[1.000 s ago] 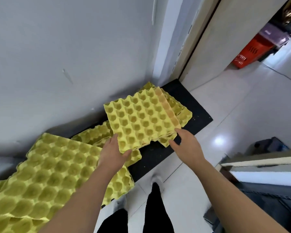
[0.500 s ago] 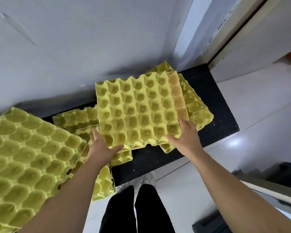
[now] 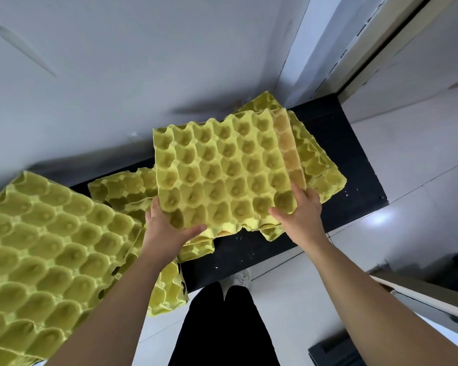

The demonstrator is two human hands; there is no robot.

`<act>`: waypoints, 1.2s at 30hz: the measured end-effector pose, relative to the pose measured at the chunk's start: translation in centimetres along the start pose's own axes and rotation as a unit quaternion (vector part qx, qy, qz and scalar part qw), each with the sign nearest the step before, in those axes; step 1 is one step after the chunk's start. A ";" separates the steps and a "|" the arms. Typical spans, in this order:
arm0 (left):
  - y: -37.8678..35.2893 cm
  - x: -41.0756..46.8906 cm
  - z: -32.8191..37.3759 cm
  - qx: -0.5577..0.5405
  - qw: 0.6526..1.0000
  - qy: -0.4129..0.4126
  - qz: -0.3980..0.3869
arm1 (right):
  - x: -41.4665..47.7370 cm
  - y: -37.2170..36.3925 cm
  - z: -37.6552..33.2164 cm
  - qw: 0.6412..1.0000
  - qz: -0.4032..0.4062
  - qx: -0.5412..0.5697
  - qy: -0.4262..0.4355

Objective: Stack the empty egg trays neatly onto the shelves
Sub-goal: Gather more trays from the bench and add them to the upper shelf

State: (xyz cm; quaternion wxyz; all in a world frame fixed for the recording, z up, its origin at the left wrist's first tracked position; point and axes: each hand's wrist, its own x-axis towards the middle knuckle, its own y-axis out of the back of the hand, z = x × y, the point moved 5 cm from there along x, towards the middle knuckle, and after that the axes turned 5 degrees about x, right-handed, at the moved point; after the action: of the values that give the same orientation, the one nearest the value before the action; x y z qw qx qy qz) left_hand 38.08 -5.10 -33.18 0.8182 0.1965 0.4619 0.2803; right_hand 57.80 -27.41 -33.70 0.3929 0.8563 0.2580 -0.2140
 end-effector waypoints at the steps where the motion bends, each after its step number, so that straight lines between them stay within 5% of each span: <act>1: 0.5 -0.2 0.3 -0.007 1.000 -0.007 -0.001 | -0.3 0.2 -0.3 1.000 0.002 0.014 -0.001; 12: 6.6 -4.9 4.0 -0.043 0.994 -0.089 0.054 | -6.0 3.5 -7.4 0.988 0.006 0.144 0.056; 22: 15.0 -16.6 4.7 -0.070 0.975 -0.107 0.184 | -14.4 6.9 -15.6 0.973 -0.010 0.045 0.226; 36: 27.6 -39.8 -3.1 -0.213 0.861 -0.083 0.453 | -33.8 4.6 -31.8 0.852 -0.076 0.063 0.514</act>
State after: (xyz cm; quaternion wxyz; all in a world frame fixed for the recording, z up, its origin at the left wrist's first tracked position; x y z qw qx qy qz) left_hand 11.21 -9.28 7.05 0.6579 0.2277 0.1813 0.6946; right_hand 39.60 -14.35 7.24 0.1316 0.8448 0.4734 0.2118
